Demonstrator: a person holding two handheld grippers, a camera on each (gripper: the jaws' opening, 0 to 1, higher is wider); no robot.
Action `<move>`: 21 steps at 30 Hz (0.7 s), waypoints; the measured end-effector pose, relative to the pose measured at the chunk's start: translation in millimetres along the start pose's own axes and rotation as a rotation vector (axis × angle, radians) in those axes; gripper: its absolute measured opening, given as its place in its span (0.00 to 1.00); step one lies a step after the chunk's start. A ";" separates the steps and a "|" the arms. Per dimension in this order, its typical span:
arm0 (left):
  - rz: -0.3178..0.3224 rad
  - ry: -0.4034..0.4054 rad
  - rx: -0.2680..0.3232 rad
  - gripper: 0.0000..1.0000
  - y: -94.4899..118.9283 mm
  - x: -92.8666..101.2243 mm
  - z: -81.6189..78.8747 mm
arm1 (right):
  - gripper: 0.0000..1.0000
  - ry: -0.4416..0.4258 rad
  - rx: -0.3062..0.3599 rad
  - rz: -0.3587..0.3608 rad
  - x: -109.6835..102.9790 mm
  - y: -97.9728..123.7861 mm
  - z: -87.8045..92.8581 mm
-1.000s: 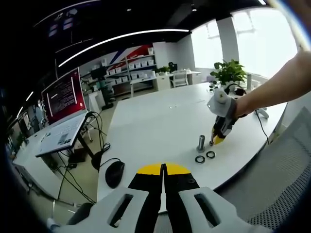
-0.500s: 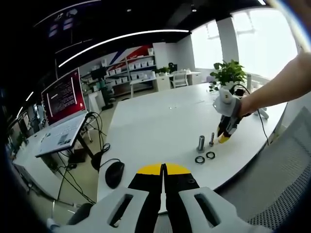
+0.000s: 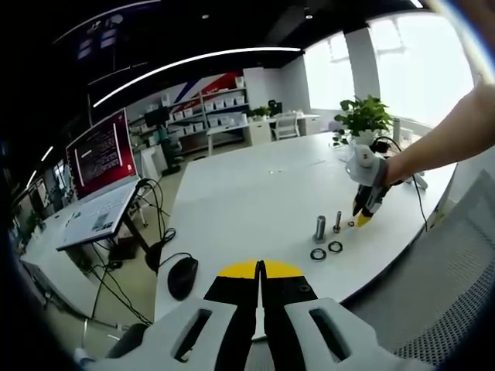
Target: Place the washer onto the threaded stud by aligning its center hole with the stud, sliding it down to the base, and recovering from edge contact or off-axis alignment until the washer reaches the visible bottom stop.
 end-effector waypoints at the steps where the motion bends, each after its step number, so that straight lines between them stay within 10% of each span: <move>1: 0.000 0.000 0.000 0.00 0.0 0.0 0.0 | 0.25 0.005 0.002 -0.010 -0.9 -0.7 0.5; 21: 0.000 0.001 0.003 0.00 0.2 -0.1 -0.2 | 0.23 -0.051 0.032 -0.051 -1.0 -5.0 -11.0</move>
Point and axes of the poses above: the point that each gripper's makers call its tool centre point, and the gripper's own axes: y roughly backward along the fingers, x roughly to its right, z roughly out of its underside, the point moved 9 cm from there along y, roughly backward along the fingers, and after that the axes turned 8 degrees about -y, right-handed, at the moved point
